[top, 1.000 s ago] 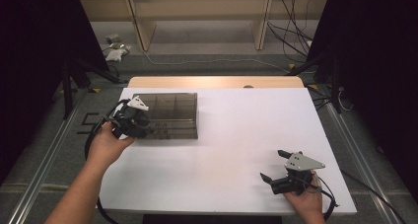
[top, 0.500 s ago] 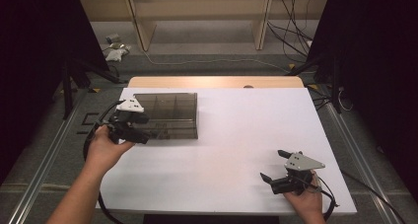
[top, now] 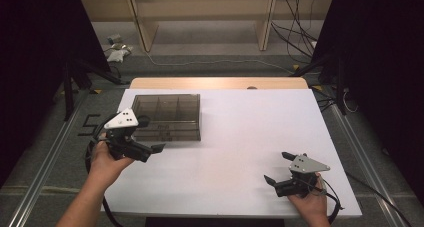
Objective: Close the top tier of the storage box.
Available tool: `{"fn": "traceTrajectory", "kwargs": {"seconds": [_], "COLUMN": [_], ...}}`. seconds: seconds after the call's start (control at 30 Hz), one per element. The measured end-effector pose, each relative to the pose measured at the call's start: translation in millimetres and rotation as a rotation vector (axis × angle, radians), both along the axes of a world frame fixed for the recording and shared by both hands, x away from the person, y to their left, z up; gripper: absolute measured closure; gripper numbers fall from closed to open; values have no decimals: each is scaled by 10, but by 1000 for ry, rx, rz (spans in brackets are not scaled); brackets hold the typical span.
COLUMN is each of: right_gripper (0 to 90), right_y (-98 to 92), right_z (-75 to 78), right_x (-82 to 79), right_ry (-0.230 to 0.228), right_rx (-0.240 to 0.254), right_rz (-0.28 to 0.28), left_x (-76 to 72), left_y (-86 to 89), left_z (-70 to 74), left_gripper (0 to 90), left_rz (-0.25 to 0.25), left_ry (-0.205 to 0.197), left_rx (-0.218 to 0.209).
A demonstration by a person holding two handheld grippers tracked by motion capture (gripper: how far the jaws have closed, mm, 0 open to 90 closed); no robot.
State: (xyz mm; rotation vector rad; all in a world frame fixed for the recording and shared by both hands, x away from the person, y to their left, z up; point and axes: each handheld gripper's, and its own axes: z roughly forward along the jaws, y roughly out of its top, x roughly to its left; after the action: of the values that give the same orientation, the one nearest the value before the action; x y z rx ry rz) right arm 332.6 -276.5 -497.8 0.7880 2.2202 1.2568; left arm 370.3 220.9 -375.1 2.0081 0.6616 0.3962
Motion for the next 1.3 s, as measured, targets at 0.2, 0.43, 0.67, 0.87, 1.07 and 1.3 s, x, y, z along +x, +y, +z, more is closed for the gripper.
{"fn": "traceTrajectory", "kwargs": {"seconds": [0.2,0.43,0.67,0.87,1.07,1.3], "right_gripper": [14,14,13,13,13,13], "right_y": [0,1,1,1,1,0], "right_z": [0,-1,0,-1,-2,-1], "right_x": [-1,-1,0,3,3,2], "right_ry": [-1,0,0,2,2,0], "right_rx": [2,1,1,1,1,3], "right_rz": [1,2,1,1,1,2], "left_x": [-69,-138,-174,-236,-282,-299], "left_y": [66,166,278,298,278,243], "left_z": [-210,-479,-737,-916,-1103,-1343], "left_gripper": [10,10,9,9,5,5], "left_rz": [-4,20,38,46,51,70], "left_ry": [-6,-46,-55,-81,-94,-59], "left_rx": [-78,-134,-204,-176,-187,-197]}}
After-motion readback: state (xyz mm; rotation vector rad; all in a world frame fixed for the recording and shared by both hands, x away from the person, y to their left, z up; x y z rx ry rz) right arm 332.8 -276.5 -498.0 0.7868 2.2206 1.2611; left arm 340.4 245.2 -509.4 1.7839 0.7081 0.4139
